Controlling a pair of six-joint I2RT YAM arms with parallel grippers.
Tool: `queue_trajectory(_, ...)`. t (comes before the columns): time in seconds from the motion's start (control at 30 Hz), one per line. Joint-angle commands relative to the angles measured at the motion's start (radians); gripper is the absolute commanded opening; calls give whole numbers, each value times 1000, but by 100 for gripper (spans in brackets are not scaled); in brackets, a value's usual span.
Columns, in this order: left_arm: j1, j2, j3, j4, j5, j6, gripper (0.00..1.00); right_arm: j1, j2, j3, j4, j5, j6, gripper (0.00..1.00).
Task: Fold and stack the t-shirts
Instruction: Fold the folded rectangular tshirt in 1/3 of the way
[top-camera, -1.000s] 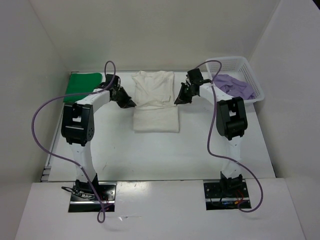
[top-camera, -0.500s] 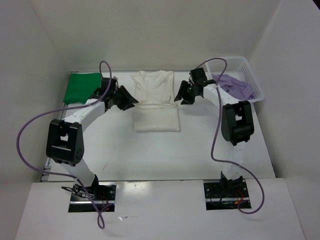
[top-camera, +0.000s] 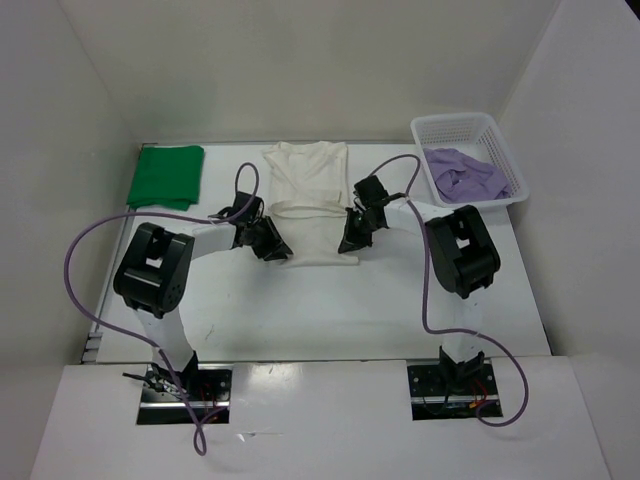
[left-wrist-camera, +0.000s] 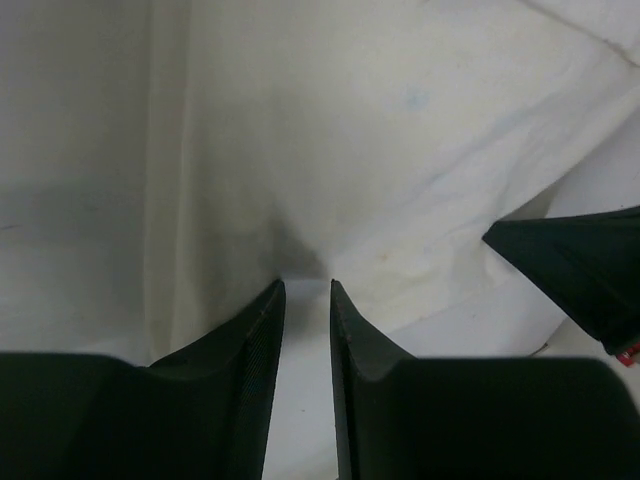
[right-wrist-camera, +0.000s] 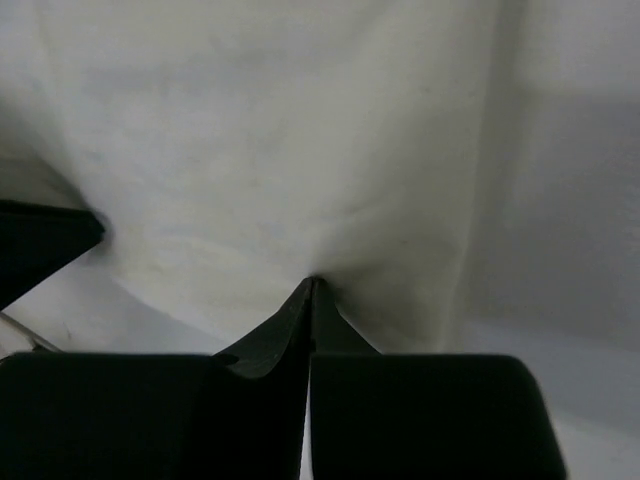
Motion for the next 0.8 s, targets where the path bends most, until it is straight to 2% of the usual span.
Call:
queue_trajectory(0.0, -1, -31, -68, 15, -16, 38, 33, -12, 8, -26, 28, 45, 4, 0)
queue_trajectory(0.13, -1, -129, -272, -16, -38, 38, 33, -3, -77, -217, 52, 45, 45, 0)
queue_trajectory(0.27, -1, -277, -401, -88, -52, 29, 33, 70, -196, -409, 64, 4, 106, 0)
queue_trajectory(0.37, 30, -483, -466, -175, -100, 36, 33, 92, -296, -454, 17, 23, 107, 1)
queue_trajectory(0.5, 41, -639, -394, -278, -113, 47, 36, 92, -367, -301, -86, 56, 85, 19)
queue_trajectory(0.53, 41, -663, -379, -278, -113, 47, 36, 92, -367, -264, -95, 56, 75, 20)
queue_trajectory(0.57, 41, -663, -368, -278, -98, 47, 36, 92, -348, -200, -95, 16, 74, 20)
queue_trajectory(0.7, 41, -631, -345, -219, -33, 24, 36, 124, -232, -46, -71, -12, 53, 7)
queue_trajectory(0.77, 41, -584, -333, -209, -21, 44, 36, 146, -159, 12, -23, -12, 53, 7)
